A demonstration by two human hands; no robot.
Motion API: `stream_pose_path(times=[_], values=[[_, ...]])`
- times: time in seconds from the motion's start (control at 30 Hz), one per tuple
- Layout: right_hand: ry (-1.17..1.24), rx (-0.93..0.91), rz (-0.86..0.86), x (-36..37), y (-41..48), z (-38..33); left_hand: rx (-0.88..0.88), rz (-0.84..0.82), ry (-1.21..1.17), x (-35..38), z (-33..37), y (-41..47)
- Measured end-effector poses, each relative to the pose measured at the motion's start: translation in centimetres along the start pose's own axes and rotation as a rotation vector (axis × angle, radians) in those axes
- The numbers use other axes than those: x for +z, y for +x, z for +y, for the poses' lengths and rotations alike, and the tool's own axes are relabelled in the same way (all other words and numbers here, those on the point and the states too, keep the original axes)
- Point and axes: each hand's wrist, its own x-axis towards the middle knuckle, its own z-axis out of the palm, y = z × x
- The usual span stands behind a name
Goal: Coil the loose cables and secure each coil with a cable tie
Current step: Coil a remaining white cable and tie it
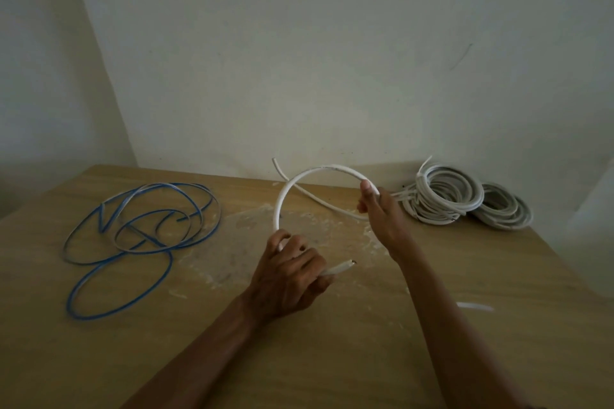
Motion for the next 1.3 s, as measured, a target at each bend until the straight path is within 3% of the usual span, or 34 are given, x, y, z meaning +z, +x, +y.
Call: stream_pose_path(times=[0.1, 0.23, 0.3, 0.4, 0.53, 0.67, 0.8, 0.97, 1.1, 1.23, 1.3], values=[[-0.052, 0.024, 0.030, 0.4, 0.1, 1.8, -0.162, -0.019, -0.272, -0.6, -0.4, 0.4], [-0.187, -0.029, -0.066, 1.8, -1.5, 4.2, -0.786, 0.085, -0.772, -1.4, -0.9, 0.6], [-0.252, -0.050, -0.146, 2.7, -1.9, 3.8, -1.071, 0.154, -0.913, -1.5, -1.9, 0.2], [-0.236, -0.150, -0.208, 4.0, -1.9, 0.8, -1.379, 0.264, -1.042, -1.5, -4.1, -0.8], [-0.276, -0.337, -0.187, 5.9, -2.8, -4.8, -1.654, 0.404, -1.519, -1.5, -5.7, -0.9], [-0.237, -0.426, -0.273, 7.5, -5.0, -6.9, -1.716, 0.476, -1.683, -1.6, -5.4, -0.2], [-0.464, -0.618, -0.362, 10.3, -7.5, -6.1, -1.732, 0.448, -1.761, -1.8, -5.9, -0.7], [-0.594, -0.741, -0.323, 11.9, -8.1, -3.8, -1.723, 0.399, -2.112, -2.2, -6.9, -1.8], [-0.681, -0.789, -0.268, 11.9, -8.0, -2.4, -1.702, 0.425, -2.160, -2.8, -6.3, -0.9], [-0.609, -0.768, -0.198, 11.5, -7.3, -1.3, -1.737, 0.520, -2.311, -2.9, -7.1, -0.4], [-0.584, -0.749, -0.171, 11.1, -6.9, -0.4, -1.704, 0.493, -2.284, -3.1, -8.0, -0.4]])
